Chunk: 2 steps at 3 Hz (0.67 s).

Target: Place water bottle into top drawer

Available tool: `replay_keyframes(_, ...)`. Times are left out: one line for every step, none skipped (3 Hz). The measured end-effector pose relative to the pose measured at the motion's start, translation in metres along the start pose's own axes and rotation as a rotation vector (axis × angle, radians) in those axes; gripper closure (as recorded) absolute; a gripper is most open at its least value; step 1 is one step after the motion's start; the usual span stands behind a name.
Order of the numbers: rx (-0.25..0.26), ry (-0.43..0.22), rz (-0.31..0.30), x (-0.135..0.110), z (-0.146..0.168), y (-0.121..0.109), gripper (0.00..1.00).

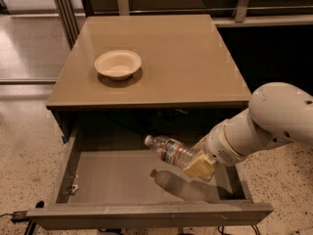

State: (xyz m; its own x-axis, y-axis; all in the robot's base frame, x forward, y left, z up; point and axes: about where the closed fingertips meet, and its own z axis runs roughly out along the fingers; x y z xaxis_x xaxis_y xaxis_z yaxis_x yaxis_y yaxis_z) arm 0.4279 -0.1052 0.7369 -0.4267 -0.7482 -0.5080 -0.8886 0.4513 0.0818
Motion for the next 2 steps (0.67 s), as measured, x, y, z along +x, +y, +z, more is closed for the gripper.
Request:
replay_keyframes(0.010, -0.028, 0.014, 0.014, 0.040, 0.008, 1.00)
replay_keyframes(0.090, -0.112, 0.017, -0.009, 0.066, -0.018, 1.00)
